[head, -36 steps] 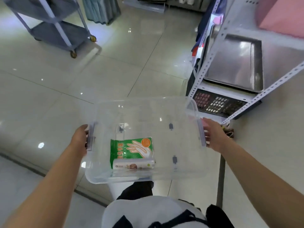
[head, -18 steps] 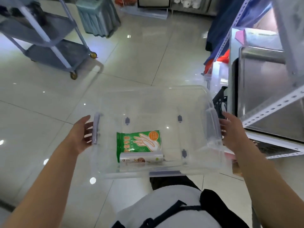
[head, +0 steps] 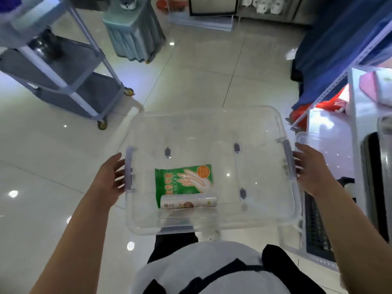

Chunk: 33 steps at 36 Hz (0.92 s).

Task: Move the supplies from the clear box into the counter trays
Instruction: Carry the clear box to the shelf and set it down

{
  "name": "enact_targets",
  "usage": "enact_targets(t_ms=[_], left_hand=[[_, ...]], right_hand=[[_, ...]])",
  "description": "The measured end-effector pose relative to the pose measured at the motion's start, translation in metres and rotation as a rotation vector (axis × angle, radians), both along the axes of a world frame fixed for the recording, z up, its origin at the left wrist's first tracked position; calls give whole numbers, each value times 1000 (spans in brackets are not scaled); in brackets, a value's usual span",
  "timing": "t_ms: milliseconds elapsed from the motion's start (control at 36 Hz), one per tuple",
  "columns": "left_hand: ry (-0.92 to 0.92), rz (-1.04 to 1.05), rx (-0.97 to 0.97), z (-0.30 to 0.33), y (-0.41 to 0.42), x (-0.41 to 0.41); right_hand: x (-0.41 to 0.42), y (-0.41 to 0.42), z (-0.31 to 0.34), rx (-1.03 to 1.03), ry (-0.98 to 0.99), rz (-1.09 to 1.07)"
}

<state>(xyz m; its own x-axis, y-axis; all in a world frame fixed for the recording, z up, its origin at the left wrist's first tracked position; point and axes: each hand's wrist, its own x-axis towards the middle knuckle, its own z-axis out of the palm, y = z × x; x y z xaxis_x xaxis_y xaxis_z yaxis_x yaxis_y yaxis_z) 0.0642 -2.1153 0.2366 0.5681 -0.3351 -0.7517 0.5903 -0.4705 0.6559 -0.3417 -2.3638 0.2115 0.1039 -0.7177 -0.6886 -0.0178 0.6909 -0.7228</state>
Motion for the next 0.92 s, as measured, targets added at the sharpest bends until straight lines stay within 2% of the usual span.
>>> enact_targets(t_ms=[194, 333, 444, 694, 778, 917], left_hand=[[-30, -133, -51, -16, -172, 92], [-60, -354, -61, -9, -314, 139], [-83, -540, -73, 1, -435, 157], [-71, -1019, -77, 5, -661, 103], [-80, -1097, -45, -5, -718, 71], [-112, -1180, 19, -24, -786, 27]], right_hand=[[72, -104, -1, -46, 13, -166], [94, -160, 20, 2, 97, -338], [97, -187, 28, -28, 56, -534], [82, -217, -5, 13, 21, -976], [75, -241, -22, 28, 21, -1091], [77, -262, -46, 167, 47, -1257]])
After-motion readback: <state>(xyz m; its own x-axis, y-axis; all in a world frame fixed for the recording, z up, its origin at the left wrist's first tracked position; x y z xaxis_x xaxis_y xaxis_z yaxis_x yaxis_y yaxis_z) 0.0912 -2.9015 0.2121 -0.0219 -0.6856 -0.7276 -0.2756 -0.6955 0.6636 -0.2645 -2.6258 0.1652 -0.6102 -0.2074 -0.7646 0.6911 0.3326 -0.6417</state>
